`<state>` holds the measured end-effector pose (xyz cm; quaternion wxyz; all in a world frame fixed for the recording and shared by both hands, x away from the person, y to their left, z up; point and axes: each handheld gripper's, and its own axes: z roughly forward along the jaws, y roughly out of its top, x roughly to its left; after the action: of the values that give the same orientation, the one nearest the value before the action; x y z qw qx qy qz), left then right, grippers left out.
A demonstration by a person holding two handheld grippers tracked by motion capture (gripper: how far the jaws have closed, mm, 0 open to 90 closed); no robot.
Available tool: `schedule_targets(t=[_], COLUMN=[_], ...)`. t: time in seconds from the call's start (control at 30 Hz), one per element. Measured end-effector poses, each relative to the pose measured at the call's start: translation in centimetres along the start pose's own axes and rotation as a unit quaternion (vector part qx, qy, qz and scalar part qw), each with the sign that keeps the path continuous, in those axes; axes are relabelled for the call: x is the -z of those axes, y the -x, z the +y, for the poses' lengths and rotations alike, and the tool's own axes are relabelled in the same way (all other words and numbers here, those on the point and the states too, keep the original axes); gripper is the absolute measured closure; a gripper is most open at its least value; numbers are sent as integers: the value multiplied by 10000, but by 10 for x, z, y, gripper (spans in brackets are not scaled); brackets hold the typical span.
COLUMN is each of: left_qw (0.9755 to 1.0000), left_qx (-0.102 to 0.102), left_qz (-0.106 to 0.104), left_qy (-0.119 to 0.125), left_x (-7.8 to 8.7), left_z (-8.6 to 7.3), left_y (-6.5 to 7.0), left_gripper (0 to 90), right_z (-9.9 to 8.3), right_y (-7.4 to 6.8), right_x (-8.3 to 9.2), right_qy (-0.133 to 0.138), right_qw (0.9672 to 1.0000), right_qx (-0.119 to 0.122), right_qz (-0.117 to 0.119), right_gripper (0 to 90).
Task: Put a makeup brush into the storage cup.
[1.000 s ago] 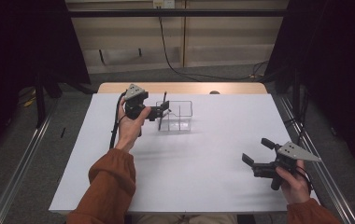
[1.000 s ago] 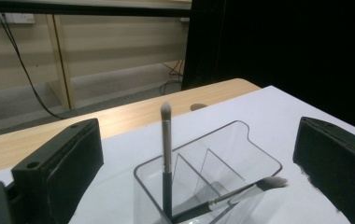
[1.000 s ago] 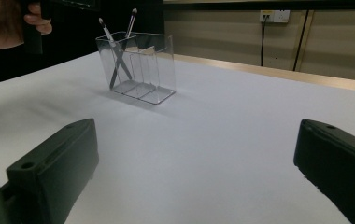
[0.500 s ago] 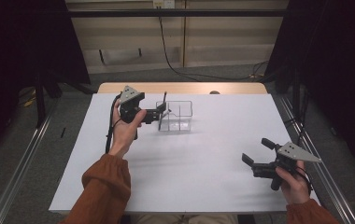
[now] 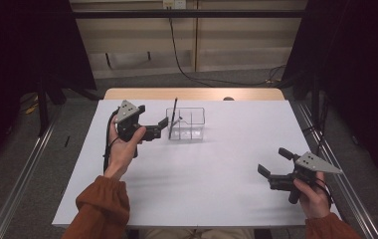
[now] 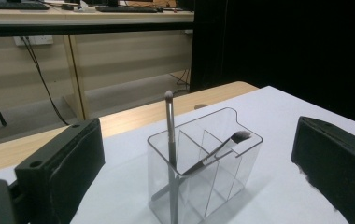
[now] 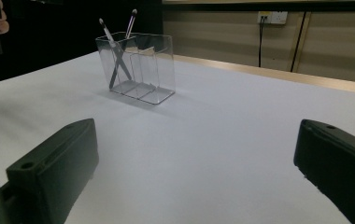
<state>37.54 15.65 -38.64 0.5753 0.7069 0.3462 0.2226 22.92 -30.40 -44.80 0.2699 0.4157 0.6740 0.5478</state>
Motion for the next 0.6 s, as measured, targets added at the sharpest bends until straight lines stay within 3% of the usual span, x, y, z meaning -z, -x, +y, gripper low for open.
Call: schedule_targets(t=[0.23, 0.33, 0.4, 0.5, 0.6], left_qw=[9999, 9996, 9998, 9998, 9997], left_qx=[42, 29, 62, -47, 27], left_qz=[95, 222, 162, 191, 174], left_qy=[9, 151, 113, 83, 145], left_x=[14, 21, 27, 35, 40], left_z=[-6, -5, -4, -5, -7], left_y=[-4, -2, -1, 0, 0], left_gripper=[25, 30, 28, 28, 28], right_z=[0, 0, 0, 0, 0], right_y=[0, 0, 0, -1, -1], right_x=[0, 0, 0, 0, 0], right_qy=[2, -6, -14, -5, -9], right_qw=[10000, 10000, 10000, 10000, 10000], right_qx=[17, -5, -1, 1, 2], right_qz=[5, -8, -10, -9, -14], right_gripper=[0, 0, 0, 0, 0])
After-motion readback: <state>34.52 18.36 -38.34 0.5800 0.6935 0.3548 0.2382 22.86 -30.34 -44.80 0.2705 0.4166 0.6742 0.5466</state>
